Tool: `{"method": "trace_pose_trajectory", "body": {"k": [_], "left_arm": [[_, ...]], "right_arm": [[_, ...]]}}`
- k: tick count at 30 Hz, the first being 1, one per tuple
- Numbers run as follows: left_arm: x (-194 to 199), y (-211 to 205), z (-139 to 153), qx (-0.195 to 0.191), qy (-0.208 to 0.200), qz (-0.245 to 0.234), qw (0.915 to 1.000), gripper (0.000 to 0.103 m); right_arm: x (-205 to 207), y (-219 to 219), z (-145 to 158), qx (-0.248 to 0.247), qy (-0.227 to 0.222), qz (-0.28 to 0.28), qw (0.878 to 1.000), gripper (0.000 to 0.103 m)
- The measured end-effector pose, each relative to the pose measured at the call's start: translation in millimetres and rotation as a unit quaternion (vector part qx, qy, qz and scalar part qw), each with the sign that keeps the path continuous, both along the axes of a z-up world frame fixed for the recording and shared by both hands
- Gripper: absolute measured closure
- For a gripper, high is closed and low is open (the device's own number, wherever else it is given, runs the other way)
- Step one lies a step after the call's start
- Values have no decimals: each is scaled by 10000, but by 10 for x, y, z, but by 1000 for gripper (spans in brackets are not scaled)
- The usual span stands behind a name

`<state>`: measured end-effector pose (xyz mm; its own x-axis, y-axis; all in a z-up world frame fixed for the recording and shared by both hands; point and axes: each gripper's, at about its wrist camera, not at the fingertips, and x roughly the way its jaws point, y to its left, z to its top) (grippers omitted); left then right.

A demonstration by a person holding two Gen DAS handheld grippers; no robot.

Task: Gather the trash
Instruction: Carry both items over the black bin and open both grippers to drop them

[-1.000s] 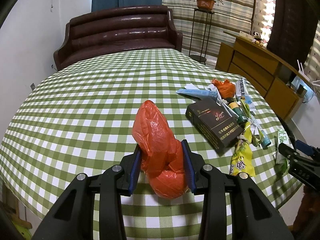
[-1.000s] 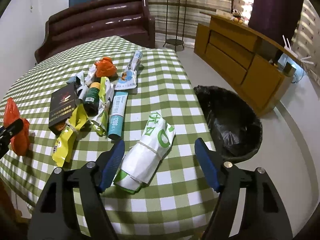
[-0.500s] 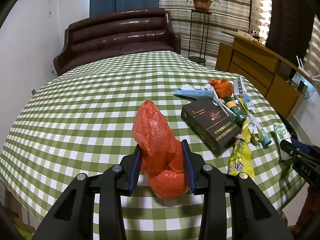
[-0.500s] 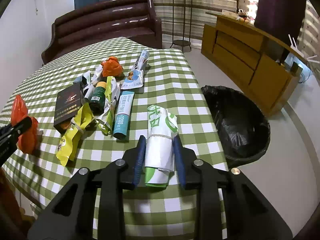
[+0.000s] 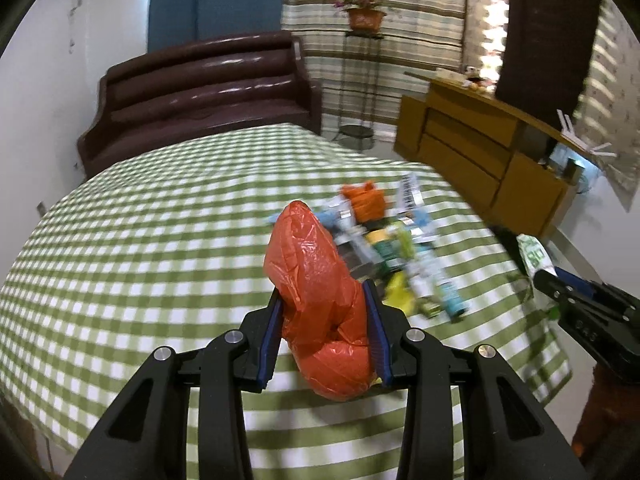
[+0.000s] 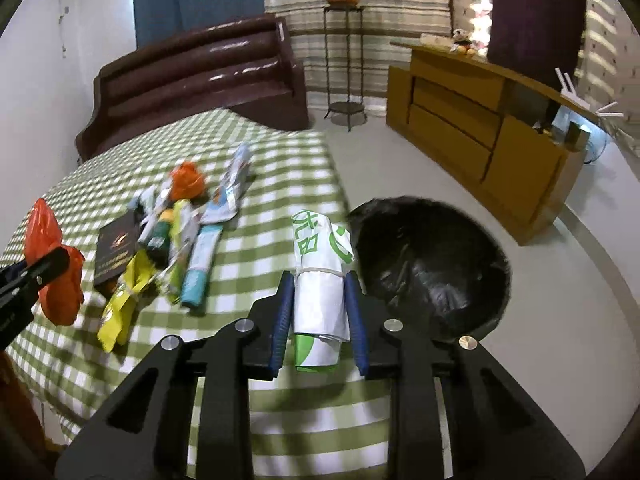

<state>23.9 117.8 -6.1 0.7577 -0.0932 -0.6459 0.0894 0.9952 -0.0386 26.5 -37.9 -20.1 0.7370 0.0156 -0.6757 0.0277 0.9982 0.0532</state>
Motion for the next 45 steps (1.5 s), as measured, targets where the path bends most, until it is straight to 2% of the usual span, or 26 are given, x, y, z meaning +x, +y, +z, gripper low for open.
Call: {"method": "trace_pose_trajectory", "body": {"k": [9, 15, 22, 38, 40, 42, 44, 45], "left_arm": [[241, -769, 66, -93, -24, -717, 9974, 65], [403, -1252, 22, 78, -51, -1065, 9943, 65], [616, -1769, -82, 279, 8, -1398, 9898, 65], [1055, -2324, -358, 565, 373, -1531, 9859, 64], [1097, -2334, -387, 568, 431, -1471, 9865, 61], [1114, -2354, -392, 571, 443, -1451, 9868, 52], [1120, -2342, -395, 568, 434, -1414, 9874, 47], [1126, -2342, -395, 563, 445, -1408, 9874, 46]], "right_arm": [[135, -642, 86, -206, -273, -410, 9986, 77], [222, -1003, 5, -251, -304, -619, 9973, 77], [326, -1333, -128, -49, -247, -761, 9968, 77], [564, -1646, -400, 147, -118, -794, 9967, 77], [595, -1646, -434, 163, -90, -774, 9968, 76], [622, -1666, -469, 234, -50, -790, 9966, 75], [629, -1674, -494, 311, -22, -813, 9962, 74], [630, -1672, -493, 319, -16, -821, 9961, 69]]}}
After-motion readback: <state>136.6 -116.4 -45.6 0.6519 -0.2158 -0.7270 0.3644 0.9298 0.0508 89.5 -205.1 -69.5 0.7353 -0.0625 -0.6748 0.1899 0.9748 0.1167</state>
